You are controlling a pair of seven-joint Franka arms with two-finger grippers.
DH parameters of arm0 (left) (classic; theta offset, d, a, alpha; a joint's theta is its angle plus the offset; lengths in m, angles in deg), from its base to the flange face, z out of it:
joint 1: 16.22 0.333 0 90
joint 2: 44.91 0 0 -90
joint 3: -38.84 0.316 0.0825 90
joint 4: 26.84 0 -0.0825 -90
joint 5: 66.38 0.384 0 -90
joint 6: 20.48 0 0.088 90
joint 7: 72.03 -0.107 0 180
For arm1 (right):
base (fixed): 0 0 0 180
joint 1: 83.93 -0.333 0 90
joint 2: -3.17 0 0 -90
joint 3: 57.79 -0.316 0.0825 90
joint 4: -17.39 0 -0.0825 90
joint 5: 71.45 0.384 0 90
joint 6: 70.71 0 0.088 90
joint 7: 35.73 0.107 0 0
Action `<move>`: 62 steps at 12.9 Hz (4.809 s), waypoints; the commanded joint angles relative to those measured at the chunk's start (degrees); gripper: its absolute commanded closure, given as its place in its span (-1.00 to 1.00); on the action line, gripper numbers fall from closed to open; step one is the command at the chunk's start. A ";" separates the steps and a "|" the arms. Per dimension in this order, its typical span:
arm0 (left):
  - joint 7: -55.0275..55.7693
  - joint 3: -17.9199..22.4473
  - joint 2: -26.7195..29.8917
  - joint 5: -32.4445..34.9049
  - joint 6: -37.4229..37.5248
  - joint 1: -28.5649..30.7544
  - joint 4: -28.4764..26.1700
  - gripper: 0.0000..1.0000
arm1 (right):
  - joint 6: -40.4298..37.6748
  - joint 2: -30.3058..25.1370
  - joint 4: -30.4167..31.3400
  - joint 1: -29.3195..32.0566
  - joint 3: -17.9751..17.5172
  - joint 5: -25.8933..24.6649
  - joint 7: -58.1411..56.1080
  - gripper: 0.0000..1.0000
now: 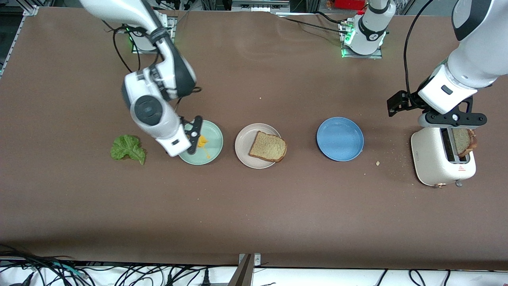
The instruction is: Make sandwich in beige plate with both arms
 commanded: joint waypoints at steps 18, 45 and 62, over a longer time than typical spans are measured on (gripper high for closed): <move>0.49 -0.09 -0.38 -1.01 1.21 0.58 1.32 -1.00 | -18.62 23.12 -24.21 -27.65 9.26 -20.08 27.08 1.00; -0.03 -0.09 -0.38 -1.09 1.91 1.55 1.05 -1.00 | -9.99 10.14 -15.35 -7.12 -0.27 -8.74 12.07 1.00; 0.23 -0.26 -0.38 -1.18 2.00 1.46 1.49 -1.00 | -4.26 1.41 3.56 30.71 -10.25 32.99 -45.41 1.00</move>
